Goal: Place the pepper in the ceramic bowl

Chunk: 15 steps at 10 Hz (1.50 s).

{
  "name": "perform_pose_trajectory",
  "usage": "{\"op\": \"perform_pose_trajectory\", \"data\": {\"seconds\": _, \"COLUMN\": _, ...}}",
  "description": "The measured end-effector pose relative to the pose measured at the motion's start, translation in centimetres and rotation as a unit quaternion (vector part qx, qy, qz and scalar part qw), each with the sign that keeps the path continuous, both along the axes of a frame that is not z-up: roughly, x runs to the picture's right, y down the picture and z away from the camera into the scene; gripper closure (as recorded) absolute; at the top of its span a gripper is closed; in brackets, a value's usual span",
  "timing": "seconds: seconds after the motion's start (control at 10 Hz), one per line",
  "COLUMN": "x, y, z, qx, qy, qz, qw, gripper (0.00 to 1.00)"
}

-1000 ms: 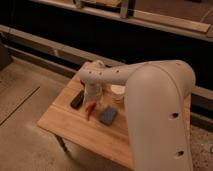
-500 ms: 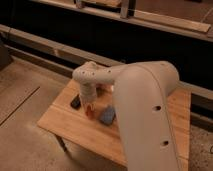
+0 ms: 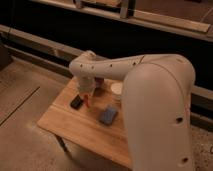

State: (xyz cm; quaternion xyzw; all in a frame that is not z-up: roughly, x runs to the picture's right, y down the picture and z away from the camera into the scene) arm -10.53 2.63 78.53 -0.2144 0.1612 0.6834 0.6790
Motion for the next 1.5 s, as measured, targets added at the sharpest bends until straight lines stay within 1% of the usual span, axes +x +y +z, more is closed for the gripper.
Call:
{"op": "perform_pose_trajectory", "data": {"seconds": 0.1, "x": 0.4, "y": -1.6, "z": -1.9, "qx": 0.026, "qy": 0.004, "qz": -0.004, "qw": 0.9996, "gripper": 1.00}}
{"op": "perform_pose_trajectory", "data": {"seconds": 0.2, "x": 0.9, "y": -2.7, "z": -3.3, "qx": 0.042, "qy": 0.011, "qz": -0.005, "qw": 0.9990, "gripper": 1.00}}
{"op": "perform_pose_trajectory", "data": {"seconds": 0.3, "x": 1.6, "y": -3.6, "z": -4.6, "qx": 0.050, "qy": 0.022, "qz": -0.007, "qw": 0.9985, "gripper": 1.00}}
{"op": "perform_pose_trajectory", "data": {"seconds": 0.4, "x": 2.4, "y": -4.4, "z": -5.6, "qx": 0.052, "qy": 0.034, "qz": -0.007, "qw": 0.9980, "gripper": 1.00}}
{"op": "perform_pose_trajectory", "data": {"seconds": 0.5, "x": 2.8, "y": -5.1, "z": -6.3, "qx": 0.051, "qy": 0.041, "qz": -0.002, "qw": 0.9979, "gripper": 1.00}}
{"op": "perform_pose_trajectory", "data": {"seconds": 0.6, "x": 3.1, "y": -5.3, "z": -6.5, "qx": 0.049, "qy": 0.045, "qz": 0.001, "qw": 0.9978, "gripper": 1.00}}
{"op": "perform_pose_trajectory", "data": {"seconds": 1.2, "x": 3.1, "y": -5.4, "z": -6.3, "qx": 0.048, "qy": 0.047, "qz": -0.001, "qw": 0.9977, "gripper": 1.00}}
{"op": "perform_pose_trajectory", "data": {"seconds": 1.3, "x": 3.2, "y": -6.3, "z": -5.9, "qx": 0.050, "qy": 0.052, "qz": -0.003, "qw": 0.9974, "gripper": 1.00}}
{"op": "perform_pose_trajectory", "data": {"seconds": 1.5, "x": 2.9, "y": -9.2, "z": -4.9, "qx": 0.066, "qy": 0.060, "qz": -0.011, "qw": 0.9959, "gripper": 1.00}}
